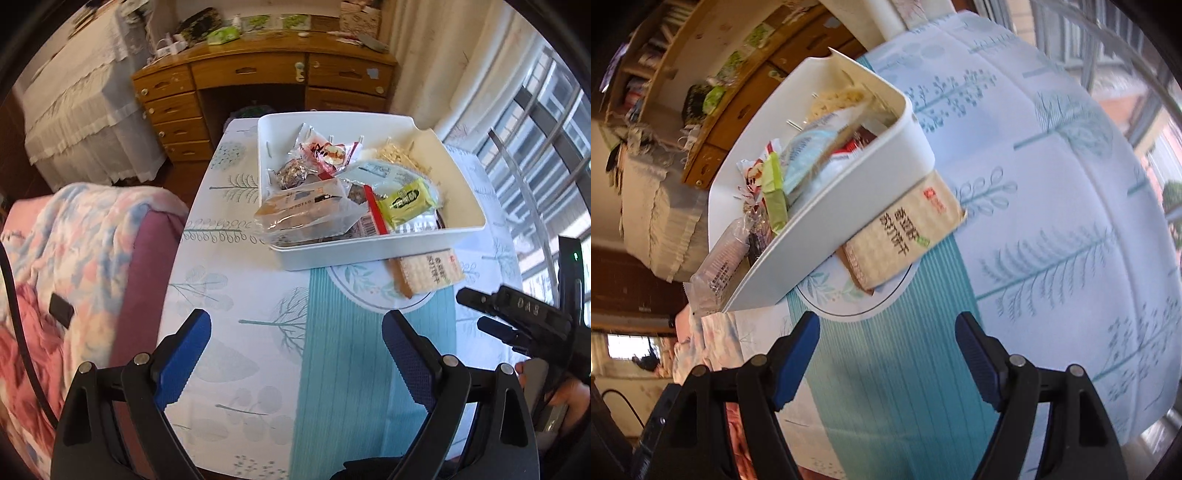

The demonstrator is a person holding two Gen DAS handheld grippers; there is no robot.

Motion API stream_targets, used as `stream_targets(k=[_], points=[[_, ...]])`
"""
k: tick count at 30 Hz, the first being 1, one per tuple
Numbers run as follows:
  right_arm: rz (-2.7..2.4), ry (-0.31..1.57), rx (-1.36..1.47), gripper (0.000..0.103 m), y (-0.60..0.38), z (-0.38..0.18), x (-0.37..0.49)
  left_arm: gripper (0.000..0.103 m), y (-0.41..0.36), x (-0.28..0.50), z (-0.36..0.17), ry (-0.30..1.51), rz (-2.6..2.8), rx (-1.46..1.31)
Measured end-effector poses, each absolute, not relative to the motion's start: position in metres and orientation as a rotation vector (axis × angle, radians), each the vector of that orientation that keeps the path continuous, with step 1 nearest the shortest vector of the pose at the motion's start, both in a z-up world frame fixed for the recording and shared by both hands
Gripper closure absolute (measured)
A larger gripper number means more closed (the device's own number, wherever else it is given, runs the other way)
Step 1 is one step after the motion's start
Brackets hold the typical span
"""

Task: Organize snacks
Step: 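Move the right tool to the beige soda-cracker pack beside the tray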

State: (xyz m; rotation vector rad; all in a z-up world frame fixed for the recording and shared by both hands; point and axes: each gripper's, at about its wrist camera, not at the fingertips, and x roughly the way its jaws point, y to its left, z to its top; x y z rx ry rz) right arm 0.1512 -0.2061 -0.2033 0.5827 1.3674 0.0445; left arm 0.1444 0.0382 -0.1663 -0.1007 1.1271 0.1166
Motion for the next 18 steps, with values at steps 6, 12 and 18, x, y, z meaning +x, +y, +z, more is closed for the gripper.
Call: stream_targets(k=[6,12,18], points=[[-0.049,1.361,0.696,0.018,-0.195,-0.221,0.145,0.010,0.051,0.148,-0.172,1.152,0.044,-0.022],[-0.141,1.269,0.706,0.018,-0.185,-0.236,0.150,0.010,0.066,0.154,-0.179,1.159,-0.024,0.038],[-0.207,1.192,0.696,0.019,-0.183,-0.253,0.161,0.010,0.084,0.160,-0.190,1.192,-0.052,0.076]])
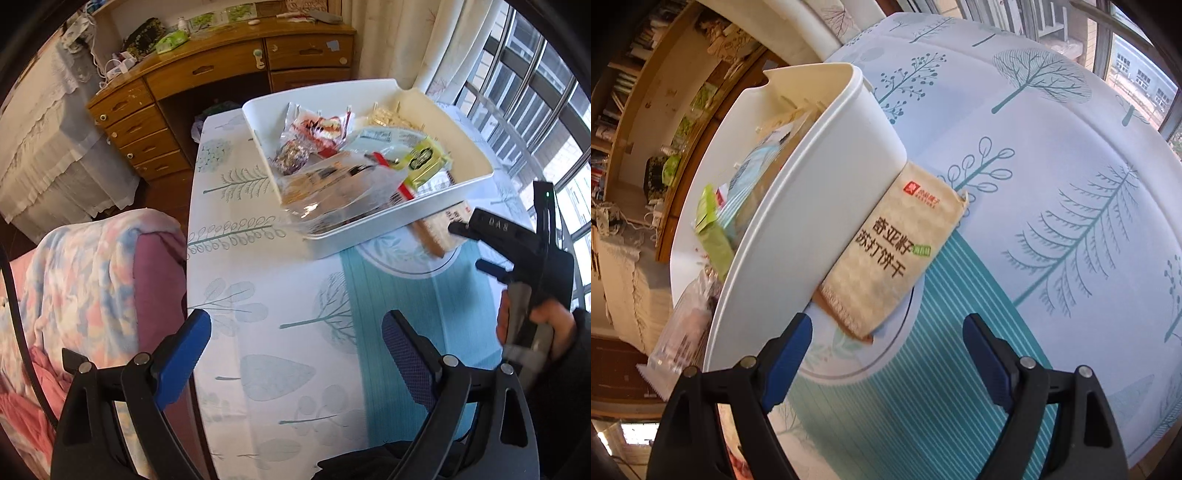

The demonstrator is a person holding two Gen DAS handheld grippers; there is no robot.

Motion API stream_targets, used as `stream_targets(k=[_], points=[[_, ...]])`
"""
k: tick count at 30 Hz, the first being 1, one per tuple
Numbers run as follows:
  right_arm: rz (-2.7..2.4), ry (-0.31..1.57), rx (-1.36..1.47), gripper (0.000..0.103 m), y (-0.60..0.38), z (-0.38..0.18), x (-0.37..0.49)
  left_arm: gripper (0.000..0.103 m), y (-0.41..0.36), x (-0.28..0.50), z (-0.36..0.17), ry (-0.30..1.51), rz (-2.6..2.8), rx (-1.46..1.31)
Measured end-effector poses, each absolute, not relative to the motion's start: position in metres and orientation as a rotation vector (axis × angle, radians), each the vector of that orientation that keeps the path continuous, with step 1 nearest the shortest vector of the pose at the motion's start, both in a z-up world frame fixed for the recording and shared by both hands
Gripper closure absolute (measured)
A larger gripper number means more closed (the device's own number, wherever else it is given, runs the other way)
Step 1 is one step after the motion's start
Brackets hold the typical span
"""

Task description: Organize snacks

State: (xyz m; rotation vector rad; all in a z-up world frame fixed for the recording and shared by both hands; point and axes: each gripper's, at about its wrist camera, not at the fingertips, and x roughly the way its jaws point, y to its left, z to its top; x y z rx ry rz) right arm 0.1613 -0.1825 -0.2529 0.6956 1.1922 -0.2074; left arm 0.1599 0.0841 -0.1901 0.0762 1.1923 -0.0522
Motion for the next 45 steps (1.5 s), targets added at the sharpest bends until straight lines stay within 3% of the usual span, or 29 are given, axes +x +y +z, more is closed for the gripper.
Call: stream_targets(k=[15,25,43,45], points=[[-0.342,1.132,0.371,0.017,-0.153,-0.257,0.196,0.010,0.107,0.175,-0.210,1.232,-0.090,0.084],[-0.380,1.067,0.316,0.015,-0.142,-0.260,0.197,0.010,0.112,0.179,-0.215,1.245,-0.074,0.062],[-0.341,1.046,0.446,0.087,-0.179,-0.235,0.170,0.010,0.090,0.166,-0.203,1.225,-0.051,0.040],[-0.339,1.054,0.447,0.099,-0.183,-0.232,0.168,0.010,0.084,0.164,-0.200,1.220,-0.046,0.039]])
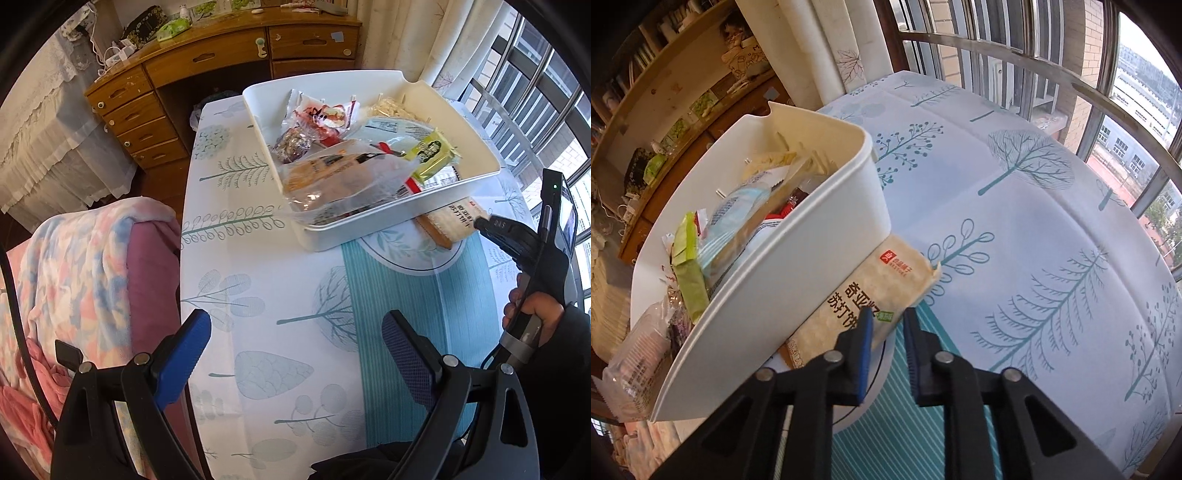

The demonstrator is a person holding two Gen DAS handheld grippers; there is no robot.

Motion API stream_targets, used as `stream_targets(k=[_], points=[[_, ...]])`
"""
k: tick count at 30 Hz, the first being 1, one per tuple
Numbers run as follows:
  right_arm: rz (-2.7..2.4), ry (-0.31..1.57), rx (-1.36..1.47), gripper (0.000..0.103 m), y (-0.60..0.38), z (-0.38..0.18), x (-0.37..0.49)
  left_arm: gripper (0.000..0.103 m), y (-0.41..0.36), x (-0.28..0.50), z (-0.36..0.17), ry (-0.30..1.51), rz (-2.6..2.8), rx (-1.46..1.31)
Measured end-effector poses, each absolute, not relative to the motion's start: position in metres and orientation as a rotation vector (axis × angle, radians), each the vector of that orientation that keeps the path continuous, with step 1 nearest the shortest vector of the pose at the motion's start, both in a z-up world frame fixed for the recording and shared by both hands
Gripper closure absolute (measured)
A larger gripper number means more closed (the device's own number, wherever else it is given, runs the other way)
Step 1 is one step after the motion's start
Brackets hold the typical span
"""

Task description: Organize snacks

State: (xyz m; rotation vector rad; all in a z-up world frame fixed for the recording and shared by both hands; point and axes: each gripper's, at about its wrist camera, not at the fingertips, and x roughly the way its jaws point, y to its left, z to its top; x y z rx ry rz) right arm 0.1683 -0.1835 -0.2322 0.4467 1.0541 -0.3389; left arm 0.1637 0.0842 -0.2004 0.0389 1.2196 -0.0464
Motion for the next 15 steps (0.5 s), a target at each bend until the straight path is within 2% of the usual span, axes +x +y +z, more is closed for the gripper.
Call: stream_targets(k=[1,15], points=[[-0.330,1.057,0.451,0.103,-0.185,-0.231,0.169,0.010,0.081,0.163,-0.199,1.216,-0.044,0.037],[-0.138,1.017,0.468,0.103,-0.216,-0.199,0.165,0.010,0.031,0.153,-0.185,1.174,-0.031,-0.006]])
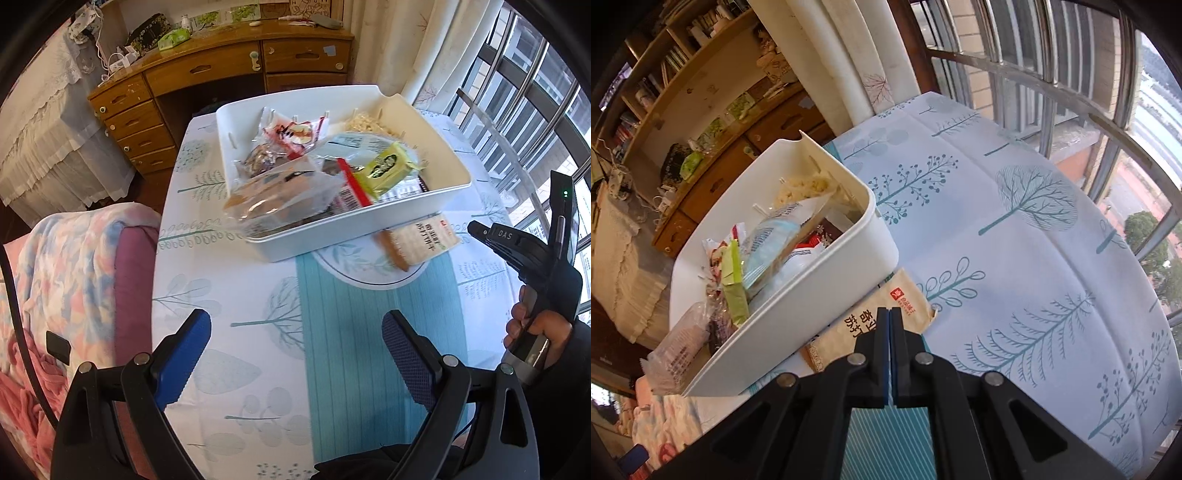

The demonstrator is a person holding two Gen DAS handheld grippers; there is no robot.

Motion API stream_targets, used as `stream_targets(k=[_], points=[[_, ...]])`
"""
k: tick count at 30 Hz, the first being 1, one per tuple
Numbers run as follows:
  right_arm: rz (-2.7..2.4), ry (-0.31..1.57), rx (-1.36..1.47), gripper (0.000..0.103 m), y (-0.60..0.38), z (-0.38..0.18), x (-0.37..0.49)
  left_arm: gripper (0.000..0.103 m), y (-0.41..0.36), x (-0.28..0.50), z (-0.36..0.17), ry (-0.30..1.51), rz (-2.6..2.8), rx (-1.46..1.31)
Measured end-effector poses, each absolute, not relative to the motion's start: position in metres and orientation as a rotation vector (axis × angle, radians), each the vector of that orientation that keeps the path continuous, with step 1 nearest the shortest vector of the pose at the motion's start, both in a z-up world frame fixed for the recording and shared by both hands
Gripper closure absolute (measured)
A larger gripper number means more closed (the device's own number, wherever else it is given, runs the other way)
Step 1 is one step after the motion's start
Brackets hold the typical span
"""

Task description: Organize snacks

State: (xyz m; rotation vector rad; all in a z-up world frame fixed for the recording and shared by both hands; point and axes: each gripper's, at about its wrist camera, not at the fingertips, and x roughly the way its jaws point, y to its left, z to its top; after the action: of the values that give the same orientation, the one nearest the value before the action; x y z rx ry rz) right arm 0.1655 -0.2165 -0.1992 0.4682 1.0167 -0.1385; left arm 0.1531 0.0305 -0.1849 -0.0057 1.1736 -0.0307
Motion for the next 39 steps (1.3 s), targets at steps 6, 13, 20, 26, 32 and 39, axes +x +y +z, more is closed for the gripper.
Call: stream_targets(k=[6,13,20,26,32,39], points=[[0.000,1.043,0.463,0.103,-0.226,-0.199,0.169,0.010,0.018,0.152,-0.190,1.191,-0.020,-0.028],[0.112,1.085,0.304,0.038,-0.211,-0.207,0.179,0.010,0.014,0.153,-0.195,1.205,-0.016,-0.042],[0.201,1.099,0.114,0.006,-0.185,-0.218,0.188,0.010,0.026,0.156,-0.201,1.220,0.013,-0.062],[0.212,1.178,-0.007,0.001,-0.165,-0.239,0.201,0.010,0.039,0.160,-0.208,1.240,0.030,-0.073],[0.179,1.218,-0.115,0.000,-0.146,-0.254,0.202,0.010,0.050,0.162,-0.215,1.256,0.045,-0.088],[0.132,1.222,-0.236,0.000,-0.133,-0.261,0.204,0.010,0.058,0.165,-0.219,1.263,0.059,-0.102]])
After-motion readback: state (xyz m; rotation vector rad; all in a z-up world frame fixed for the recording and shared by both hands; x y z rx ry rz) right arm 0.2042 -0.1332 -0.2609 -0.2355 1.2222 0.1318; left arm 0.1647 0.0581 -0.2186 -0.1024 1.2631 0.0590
